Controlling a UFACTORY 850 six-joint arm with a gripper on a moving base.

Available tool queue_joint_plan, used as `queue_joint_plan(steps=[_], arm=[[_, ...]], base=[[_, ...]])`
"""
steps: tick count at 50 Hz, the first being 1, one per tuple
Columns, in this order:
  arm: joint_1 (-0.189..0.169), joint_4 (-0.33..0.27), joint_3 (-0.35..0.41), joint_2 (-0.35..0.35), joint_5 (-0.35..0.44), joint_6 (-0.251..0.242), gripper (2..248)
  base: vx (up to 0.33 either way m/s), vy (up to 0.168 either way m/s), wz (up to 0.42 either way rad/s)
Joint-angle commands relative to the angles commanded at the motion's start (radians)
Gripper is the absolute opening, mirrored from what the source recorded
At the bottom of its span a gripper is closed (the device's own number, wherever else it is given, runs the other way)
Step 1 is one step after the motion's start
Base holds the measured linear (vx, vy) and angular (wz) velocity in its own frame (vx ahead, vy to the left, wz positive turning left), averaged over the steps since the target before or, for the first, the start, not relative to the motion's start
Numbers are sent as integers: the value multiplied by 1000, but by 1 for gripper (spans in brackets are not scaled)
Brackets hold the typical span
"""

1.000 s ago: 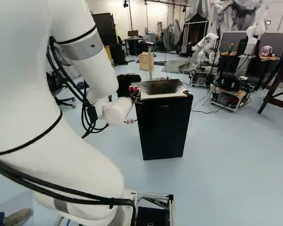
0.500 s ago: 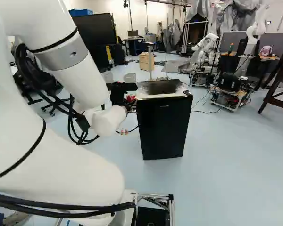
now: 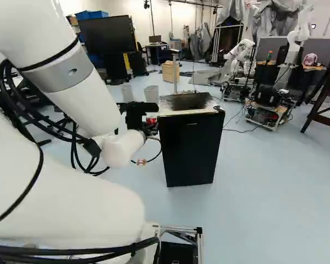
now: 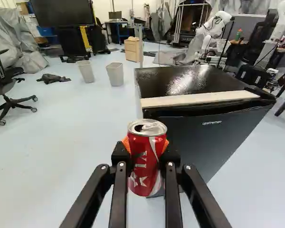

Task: Grab a drink from the fridge

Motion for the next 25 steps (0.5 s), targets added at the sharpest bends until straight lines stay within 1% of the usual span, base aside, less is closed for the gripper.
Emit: queue_joint_plan(steps=[25], arm=[[2,2,5,5,-3,0,75]], base=[[0,0,0]])
